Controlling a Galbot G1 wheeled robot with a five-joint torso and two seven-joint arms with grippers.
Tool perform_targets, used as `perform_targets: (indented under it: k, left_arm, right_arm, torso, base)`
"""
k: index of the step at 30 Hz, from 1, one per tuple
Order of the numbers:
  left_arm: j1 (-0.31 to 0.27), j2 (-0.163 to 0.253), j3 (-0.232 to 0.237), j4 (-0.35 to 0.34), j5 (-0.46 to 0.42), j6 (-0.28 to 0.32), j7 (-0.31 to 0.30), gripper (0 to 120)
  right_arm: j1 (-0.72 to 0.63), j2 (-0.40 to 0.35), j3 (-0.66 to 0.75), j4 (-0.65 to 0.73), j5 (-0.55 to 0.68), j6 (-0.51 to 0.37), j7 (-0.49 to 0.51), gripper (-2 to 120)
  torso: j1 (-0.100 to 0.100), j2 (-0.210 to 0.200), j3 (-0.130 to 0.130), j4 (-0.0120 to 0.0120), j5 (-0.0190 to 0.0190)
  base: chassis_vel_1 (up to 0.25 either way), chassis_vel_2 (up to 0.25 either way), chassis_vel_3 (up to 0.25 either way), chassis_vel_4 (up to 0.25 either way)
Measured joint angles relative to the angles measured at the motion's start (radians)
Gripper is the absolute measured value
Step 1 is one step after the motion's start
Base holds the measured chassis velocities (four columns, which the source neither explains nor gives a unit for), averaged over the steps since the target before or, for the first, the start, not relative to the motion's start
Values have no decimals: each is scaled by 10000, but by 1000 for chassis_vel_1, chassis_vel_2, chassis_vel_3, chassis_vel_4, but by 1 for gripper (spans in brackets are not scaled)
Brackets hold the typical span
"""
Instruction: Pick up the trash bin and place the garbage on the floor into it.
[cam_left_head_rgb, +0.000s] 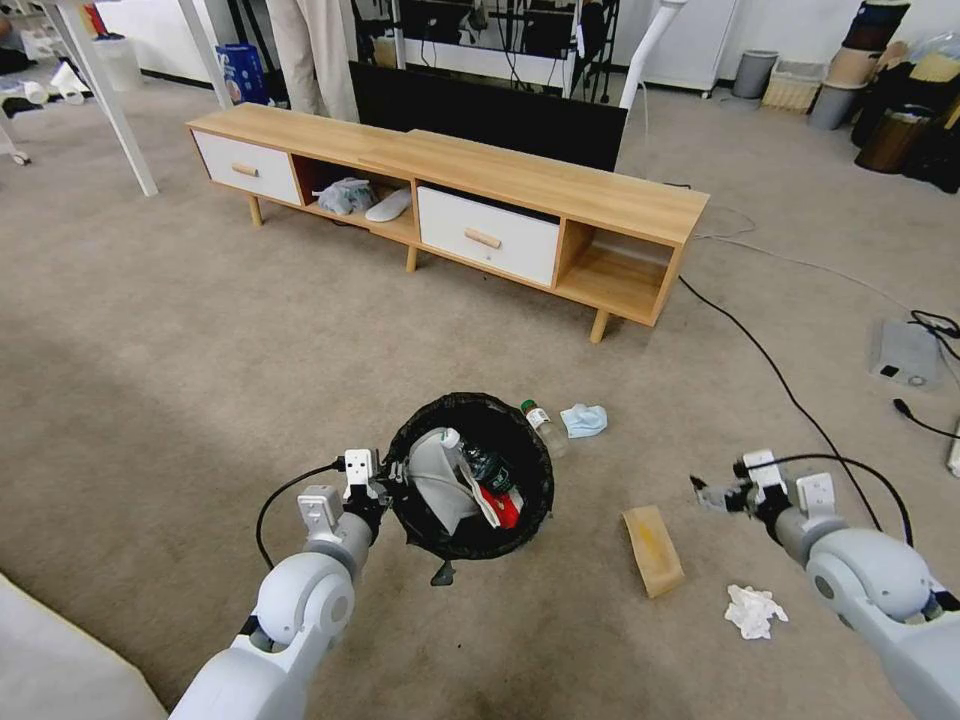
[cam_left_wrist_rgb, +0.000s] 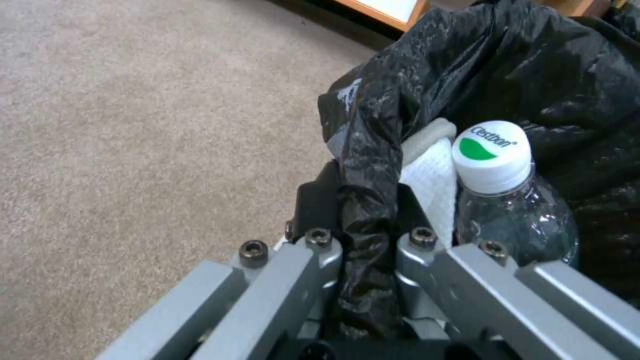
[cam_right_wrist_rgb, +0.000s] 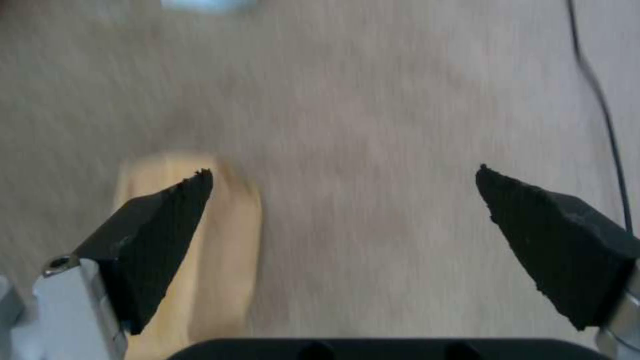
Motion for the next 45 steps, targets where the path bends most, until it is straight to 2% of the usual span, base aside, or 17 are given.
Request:
perform_targets:
  k: [4, 18, 33, 45]
  left_arm:
    - [56, -17, -74, 1, 0, 0, -22, 4]
    - [105, 2, -116, -8, 1, -11, -44, 4]
    - [159, 12, -175, 14, 8, -34, -53, 4]
    - [146, -18, -137, 71, 11, -44, -60, 4]
  right_arm:
    - [-21, 283, 6, -374, -47, -740, 169, 100]
    - [-333, 571, 263, -1144, -461, -1505, -238, 100]
    - [-285, 781, 138, -1871, -779, -1573, -871, 100]
    - [-54, 1041, -23, -2439, -733, -1456, -887, 99]
  torso:
    - [0, 0, 0, 0, 0]
    - [0, 0, -1, 0, 0]
    - [0, 0, 0, 0, 1]
    - [0, 0, 0, 1, 0]
  base:
    - [0, 0, 0, 0]
    - [0, 0, 0, 0]
    - [0, 0, 0, 0]
    - [0, 0, 0, 0]
